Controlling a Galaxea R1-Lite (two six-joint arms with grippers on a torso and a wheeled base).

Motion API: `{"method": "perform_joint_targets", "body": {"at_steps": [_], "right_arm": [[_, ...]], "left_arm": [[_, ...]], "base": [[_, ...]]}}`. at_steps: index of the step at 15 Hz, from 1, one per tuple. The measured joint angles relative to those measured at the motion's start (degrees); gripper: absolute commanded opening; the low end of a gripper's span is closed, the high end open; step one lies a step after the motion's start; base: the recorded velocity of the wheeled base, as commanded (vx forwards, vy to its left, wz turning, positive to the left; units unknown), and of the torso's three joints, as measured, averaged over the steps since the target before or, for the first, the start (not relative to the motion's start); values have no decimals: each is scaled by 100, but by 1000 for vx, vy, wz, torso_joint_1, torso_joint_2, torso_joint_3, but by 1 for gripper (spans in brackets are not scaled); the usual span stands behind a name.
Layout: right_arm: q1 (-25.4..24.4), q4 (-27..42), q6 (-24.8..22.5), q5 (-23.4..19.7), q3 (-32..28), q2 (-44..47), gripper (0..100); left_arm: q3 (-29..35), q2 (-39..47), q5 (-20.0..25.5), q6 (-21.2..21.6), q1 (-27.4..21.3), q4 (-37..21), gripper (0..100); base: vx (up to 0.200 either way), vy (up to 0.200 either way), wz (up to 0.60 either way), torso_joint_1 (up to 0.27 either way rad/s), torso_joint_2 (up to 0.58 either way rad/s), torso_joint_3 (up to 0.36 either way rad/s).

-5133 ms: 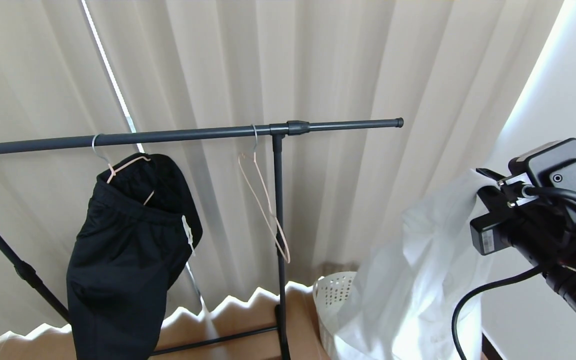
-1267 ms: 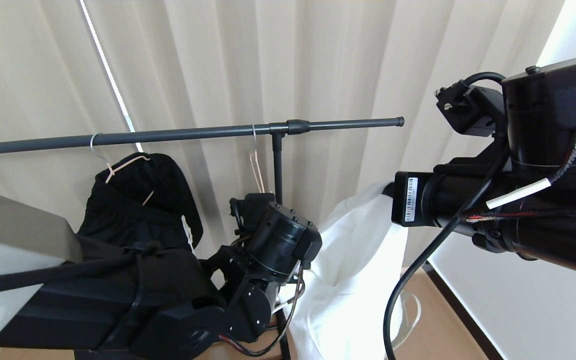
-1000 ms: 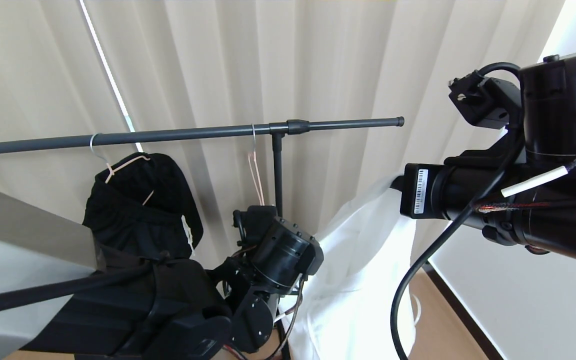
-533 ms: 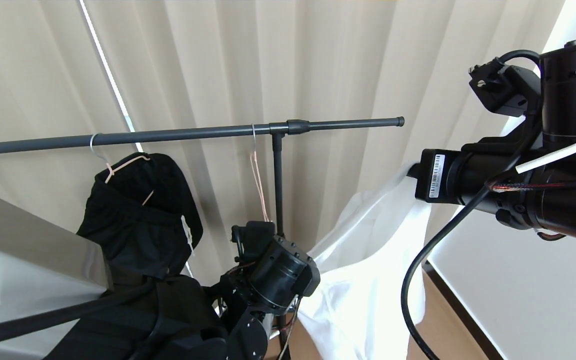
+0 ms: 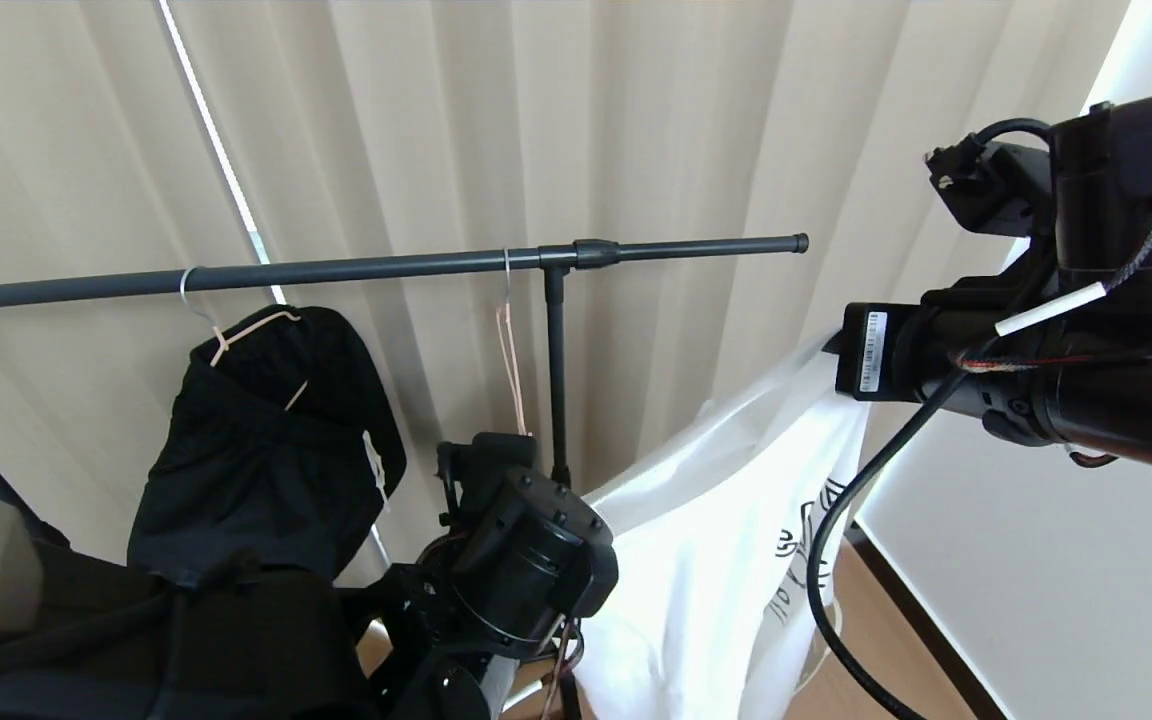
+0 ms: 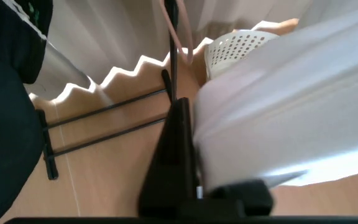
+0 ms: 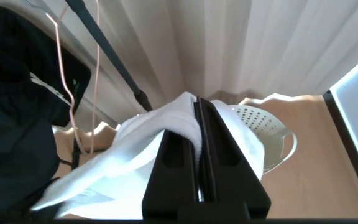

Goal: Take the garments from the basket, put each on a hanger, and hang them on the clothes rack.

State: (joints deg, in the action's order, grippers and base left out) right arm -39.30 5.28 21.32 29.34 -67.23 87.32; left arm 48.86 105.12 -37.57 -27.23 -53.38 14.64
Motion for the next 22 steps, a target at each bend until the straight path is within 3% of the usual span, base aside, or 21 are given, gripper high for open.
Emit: {"method": "perform_joint_targets", "body": {"at_steps": [1, 2, 4, 9, 10, 12, 15, 18, 22], "right_arm": [[-39, 2, -102, 5, 116, 13, 0], [-144, -2, -140, 13, 224, 28, 100], [-363, 51, -307, 7, 464, 57, 100], [-885, 183, -1659, -200, 1665, -80, 100], [-970, 169, -1701, -340, 1794, -124, 100], [-1180, -118, -1705, -1087, 1941, -215, 100], [-1434, -1860, -1114, -1373, 2107, -118, 100], [-1582, -2840, -758, -1083, 2175, 334, 100], [-1673, -4228, -762, -725, 2427, 942, 100]], "left_arm": [[89, -168, -1, 127, 16, -11, 0], [194, -302, -4, 239, 44, -15, 0], [430, -473, -6, 413, 138, -33, 0], [1145, -540, -4, 674, 276, -271, 0], [1232, -540, -6, 679, 280, -394, 0], [1363, -551, -4, 679, 283, -606, 0], [1390, -551, -4, 679, 284, -616, 0], [1412, -549, -1, 692, 278, -617, 0], [1479, -506, 0, 703, 278, -611, 0]], "base": [[0, 0, 0, 0, 0, 0], [0, 0, 0, 0, 0, 0], [0, 0, 0, 0, 0, 0], [0, 0, 0, 0, 0, 0], [0, 0, 0, 0, 0, 0], [0, 0, 0, 0, 0, 0], [0, 0, 0, 0, 0, 0], [0, 0, 0, 0, 0, 0], [0, 0, 0, 0, 0, 0]]}}
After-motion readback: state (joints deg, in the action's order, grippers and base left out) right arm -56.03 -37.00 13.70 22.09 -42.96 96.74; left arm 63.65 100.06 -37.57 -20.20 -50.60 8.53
